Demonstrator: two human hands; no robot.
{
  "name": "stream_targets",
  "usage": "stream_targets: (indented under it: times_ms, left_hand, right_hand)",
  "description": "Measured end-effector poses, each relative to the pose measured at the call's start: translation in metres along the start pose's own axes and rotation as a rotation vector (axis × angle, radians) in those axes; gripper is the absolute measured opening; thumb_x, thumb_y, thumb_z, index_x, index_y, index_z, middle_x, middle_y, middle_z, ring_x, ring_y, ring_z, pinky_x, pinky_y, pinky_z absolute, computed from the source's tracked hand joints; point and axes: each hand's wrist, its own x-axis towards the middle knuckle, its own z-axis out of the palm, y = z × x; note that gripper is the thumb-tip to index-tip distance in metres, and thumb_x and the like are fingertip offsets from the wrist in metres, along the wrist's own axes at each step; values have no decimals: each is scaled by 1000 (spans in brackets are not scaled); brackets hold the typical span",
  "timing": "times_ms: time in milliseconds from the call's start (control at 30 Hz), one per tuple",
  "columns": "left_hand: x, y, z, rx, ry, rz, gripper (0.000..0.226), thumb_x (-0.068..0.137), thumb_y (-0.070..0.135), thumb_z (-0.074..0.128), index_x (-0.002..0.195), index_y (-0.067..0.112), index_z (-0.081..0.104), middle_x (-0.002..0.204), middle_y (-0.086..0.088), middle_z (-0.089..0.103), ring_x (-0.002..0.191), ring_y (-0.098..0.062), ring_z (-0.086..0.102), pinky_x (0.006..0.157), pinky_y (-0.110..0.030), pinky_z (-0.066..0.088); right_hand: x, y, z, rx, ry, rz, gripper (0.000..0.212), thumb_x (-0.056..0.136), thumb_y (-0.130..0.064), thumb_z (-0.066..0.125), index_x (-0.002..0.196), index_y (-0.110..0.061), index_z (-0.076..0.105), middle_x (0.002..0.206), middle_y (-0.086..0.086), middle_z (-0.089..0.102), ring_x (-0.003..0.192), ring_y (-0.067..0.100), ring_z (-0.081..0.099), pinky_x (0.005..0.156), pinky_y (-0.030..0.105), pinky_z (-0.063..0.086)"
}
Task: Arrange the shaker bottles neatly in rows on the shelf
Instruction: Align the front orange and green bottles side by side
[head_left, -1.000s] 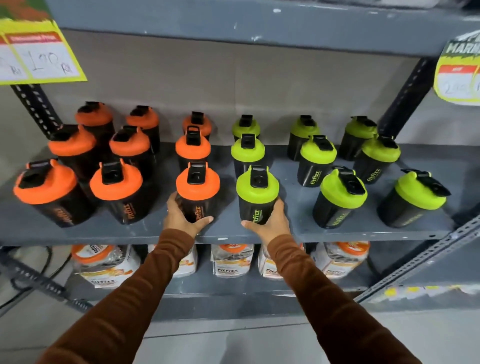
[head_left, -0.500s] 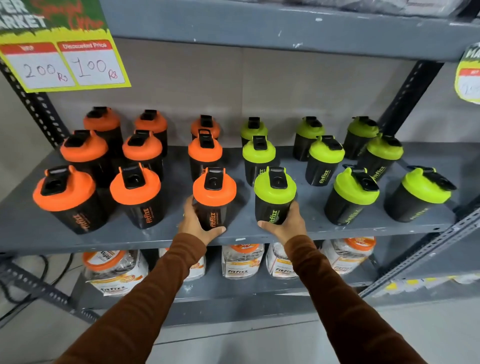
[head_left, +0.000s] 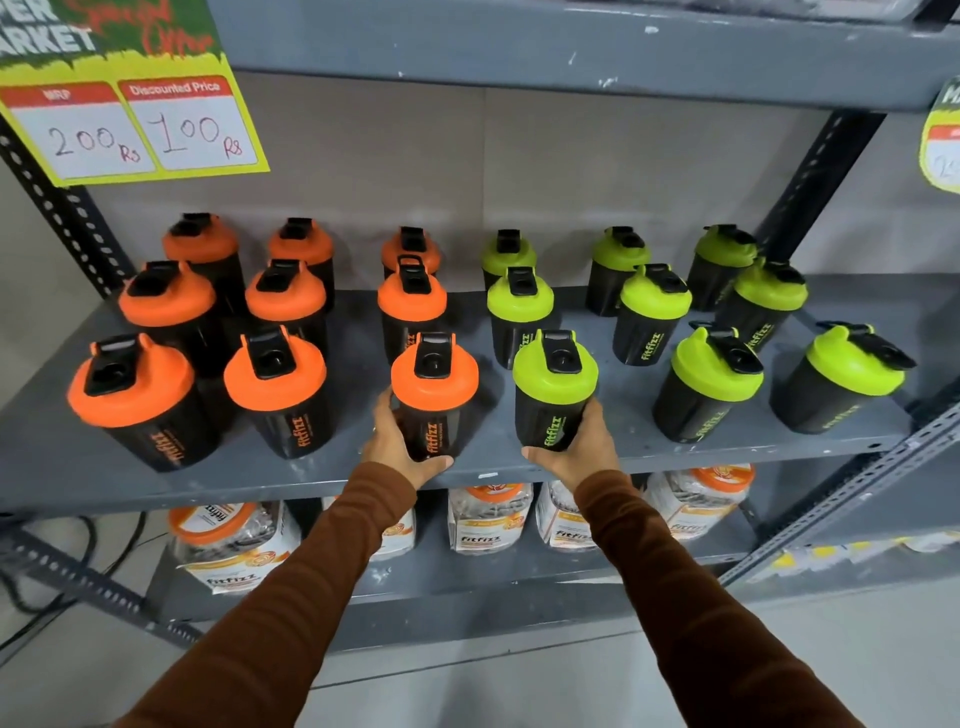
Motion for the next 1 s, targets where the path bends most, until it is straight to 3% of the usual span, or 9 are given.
stream_targets:
  times_ms: [533,1000]
  left_hand:
    - [-7,6,-3,0,22,-43,100,58,9,82,136,13,19,136,-18,46,126,-34,42,108,-47,34]
    - [-13,12,0,-50,68,-53,98,57,2,81,134,9,22,137,-18,44,125,-33,44,107,-44,34]
  right_hand:
    - [3,3,0,-51,-7,26,85,56,-10,86,125,-7,36,127,14,55,116,30,54,99,37,44]
    - [13,11,-2,-27,-88,2,91,56,-7,86,130,-8,32,128,15,53,119,29,51,103,34,39]
